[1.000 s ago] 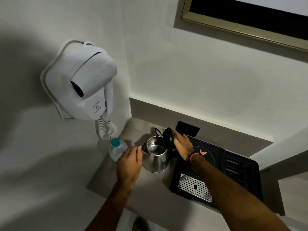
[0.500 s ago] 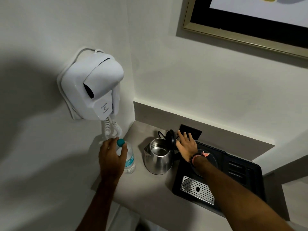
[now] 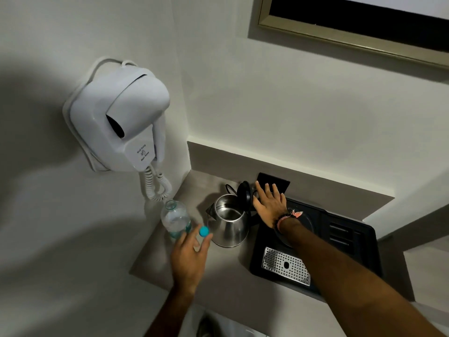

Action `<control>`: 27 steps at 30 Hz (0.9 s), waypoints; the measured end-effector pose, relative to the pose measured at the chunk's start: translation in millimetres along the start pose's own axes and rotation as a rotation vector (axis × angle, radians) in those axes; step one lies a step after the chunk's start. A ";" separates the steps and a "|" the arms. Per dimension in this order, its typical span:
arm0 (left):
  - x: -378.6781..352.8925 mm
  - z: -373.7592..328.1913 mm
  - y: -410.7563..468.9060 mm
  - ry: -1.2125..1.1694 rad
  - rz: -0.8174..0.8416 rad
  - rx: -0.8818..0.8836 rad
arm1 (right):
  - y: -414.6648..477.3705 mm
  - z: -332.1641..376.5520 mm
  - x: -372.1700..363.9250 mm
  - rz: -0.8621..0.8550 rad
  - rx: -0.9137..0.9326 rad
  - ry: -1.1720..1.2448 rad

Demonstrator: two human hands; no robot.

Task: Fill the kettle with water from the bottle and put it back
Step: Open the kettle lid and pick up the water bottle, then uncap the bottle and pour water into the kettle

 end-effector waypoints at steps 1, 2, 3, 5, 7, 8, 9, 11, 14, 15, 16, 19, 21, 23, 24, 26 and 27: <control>-16.4 12.4 -11.6 0.004 0.078 0.061 | 0.3 -0.1 -1.0 -0.001 -0.008 0.008; -31.1 25.9 -20.4 0.008 0.141 0.108 | 1.2 -1.8 -2.6 -0.001 -0.021 0.015; -42.2 37.2 -26.8 0.014 0.191 0.135 | 1.7 -2.8 -3.6 0.002 -0.030 0.023; -57.6 53.8 -31.6 0.051 0.248 0.134 | 1.9 -4.6 -5.0 0.014 -0.036 0.037; -68.2 69.5 -30.1 0.080 0.275 0.167 | 2.9 -7.1 -6.9 0.030 -0.039 0.048; -72.1 75.9 -27.7 0.093 0.301 0.188 | 3.7 -7.1 -7.3 0.031 -0.041 0.054; -77.0 81.4 -26.6 0.122 0.337 0.194 | 3.7 -8.7 -8.1 0.032 -0.047 0.059; -83.9 90.3 -25.8 0.176 0.401 0.180 | 3.8 -9.1 -9.4 0.029 -0.054 0.070; -86.4 98.4 -26.0 0.172 0.409 0.177 | 3.8 -8.4 -11.5 0.027 -0.057 0.084; -85.3 101.1 -26.4 0.166 0.406 0.191 | 4.2 -7.6 -11.9 0.026 -0.053 0.084; -83.0 102.9 -27.6 0.155 0.390 0.210 | 4.6 -7.0 -12.2 0.025 -0.048 0.082; -61.8 108.4 -34.3 -0.007 0.173 0.373 | 6.5 -5.3 -11.9 0.016 -0.033 0.089; -46.0 112.2 -35.7 -0.147 0.005 0.550 | 6.8 -6.2 -11.4 0.012 -0.025 0.089; -32.1 108.1 -18.5 -0.251 -0.103 0.610 | 6.5 -6.8 -11.5 0.014 -0.023 0.089; -25.5 104.1 -2.4 -0.300 -0.139 0.563 | 6.2 -6.3 -12.0 0.017 -0.024 0.089; -15.4 92.3 32.6 -0.336 -0.184 0.397 | 5.3 -5.3 -12.3 0.018 -0.032 0.095; -11.4 86.1 45.5 -0.324 -0.189 0.352 | 4.7 -4.3 -11.9 0.018 -0.035 0.103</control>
Point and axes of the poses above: each hand's wrist, its own y-axis towards the middle knuckle, its own x-axis out of the back of the hand, z = x × y, the point moved 7 cm from there along y, towards the middle knuckle, and after that the axes turned 1 degree about y, right-handed, at the moved point
